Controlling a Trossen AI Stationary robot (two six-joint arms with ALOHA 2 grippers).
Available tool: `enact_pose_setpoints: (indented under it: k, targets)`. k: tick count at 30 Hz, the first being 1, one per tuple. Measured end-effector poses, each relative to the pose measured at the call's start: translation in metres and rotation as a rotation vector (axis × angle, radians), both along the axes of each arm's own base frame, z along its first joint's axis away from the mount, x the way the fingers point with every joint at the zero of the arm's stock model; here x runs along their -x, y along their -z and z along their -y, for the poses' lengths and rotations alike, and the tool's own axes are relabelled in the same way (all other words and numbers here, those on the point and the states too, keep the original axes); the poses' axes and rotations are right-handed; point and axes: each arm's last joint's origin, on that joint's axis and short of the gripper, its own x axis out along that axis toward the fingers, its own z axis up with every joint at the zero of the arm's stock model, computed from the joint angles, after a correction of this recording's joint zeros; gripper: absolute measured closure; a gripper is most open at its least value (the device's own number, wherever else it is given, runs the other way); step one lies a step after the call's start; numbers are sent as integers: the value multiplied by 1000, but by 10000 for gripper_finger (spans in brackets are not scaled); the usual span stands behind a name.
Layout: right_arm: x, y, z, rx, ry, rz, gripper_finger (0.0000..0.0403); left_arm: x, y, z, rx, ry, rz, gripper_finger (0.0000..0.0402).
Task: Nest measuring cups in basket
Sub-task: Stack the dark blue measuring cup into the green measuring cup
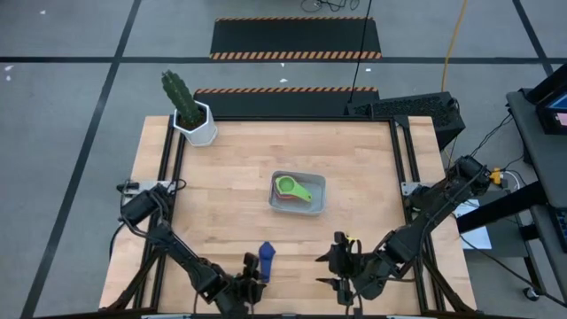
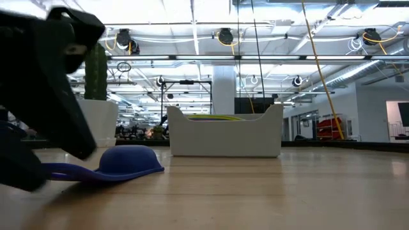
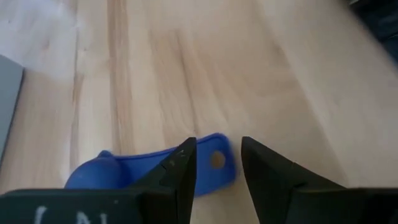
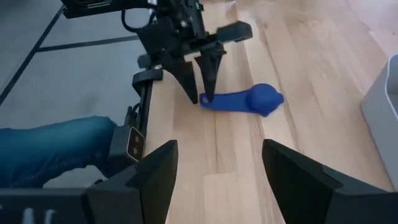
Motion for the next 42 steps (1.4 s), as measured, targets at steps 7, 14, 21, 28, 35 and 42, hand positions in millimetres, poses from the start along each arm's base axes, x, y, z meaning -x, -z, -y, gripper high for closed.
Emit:
enact_pose_setpoints:
  k: [7, 14, 21, 28, 35, 42]
  targets:
    - [0, 0, 0, 8, -6, 1, 175, -7, 7, -10, -44, -17, -26, 273]
    - [0, 0, 0, 16, -10, 0, 175, -7, 8, -16, -85, -29, -57, 308]
    - [0, 0, 0, 28, -14, 3, 175, -11, 4, -20, -117, -53, -25, 387]
    - [-1, -1, 2, 152, -22, 54, 175, -12, -55, -19, -60, -16, 98, 394]
    - [-10, -7, -5, 238, -84, 176, 175, -11, -124, -40, 32, -13, 258, 395]
    - [-20, -7, -11, 405, -48, 294, 175, -15, -165, -70, 75, 28, 339, 396]
